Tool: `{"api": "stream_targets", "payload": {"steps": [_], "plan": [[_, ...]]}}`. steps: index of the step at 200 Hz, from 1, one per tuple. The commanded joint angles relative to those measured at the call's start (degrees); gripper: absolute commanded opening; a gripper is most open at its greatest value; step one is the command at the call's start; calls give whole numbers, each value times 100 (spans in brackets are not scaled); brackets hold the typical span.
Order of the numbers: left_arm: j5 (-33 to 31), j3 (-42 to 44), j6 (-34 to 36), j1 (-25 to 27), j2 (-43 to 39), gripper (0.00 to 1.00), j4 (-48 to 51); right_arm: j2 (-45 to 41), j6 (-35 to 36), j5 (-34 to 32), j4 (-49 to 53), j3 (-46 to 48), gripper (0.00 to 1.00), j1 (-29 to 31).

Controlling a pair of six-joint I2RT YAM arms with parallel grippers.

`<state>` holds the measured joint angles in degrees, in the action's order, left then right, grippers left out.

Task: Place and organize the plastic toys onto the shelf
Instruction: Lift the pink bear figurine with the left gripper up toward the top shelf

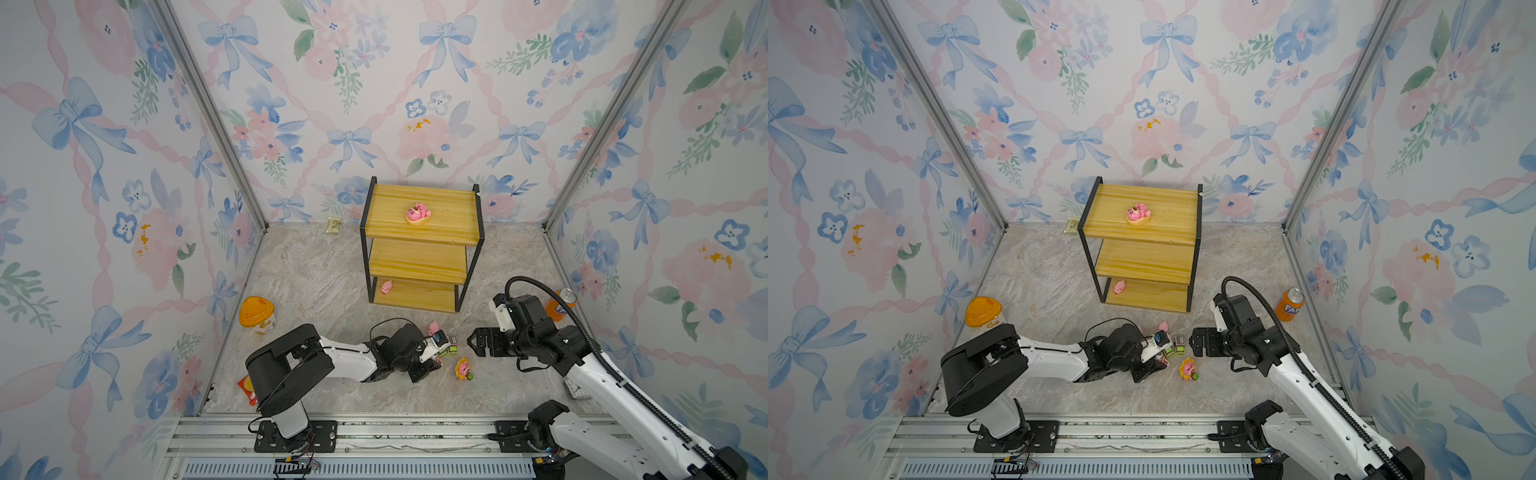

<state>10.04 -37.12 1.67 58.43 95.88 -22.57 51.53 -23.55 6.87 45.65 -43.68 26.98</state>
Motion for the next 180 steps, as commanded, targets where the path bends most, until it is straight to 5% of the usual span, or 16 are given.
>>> {"api": "stream_targets", "payload": {"steps": [1, 71, 180], "plan": [[-173, 103, 264, -17, -121, 31, 281, -1, 33, 50, -21, -36, 100, -52], [29, -2, 112, -119, -505, 18, 540, -91, -10, 4, 40, -52, 100, -57], [-194, -1813, -18, -436, -1999, 13, 3037, 174, -105, -39, 4, -15, 99, -56]]}}
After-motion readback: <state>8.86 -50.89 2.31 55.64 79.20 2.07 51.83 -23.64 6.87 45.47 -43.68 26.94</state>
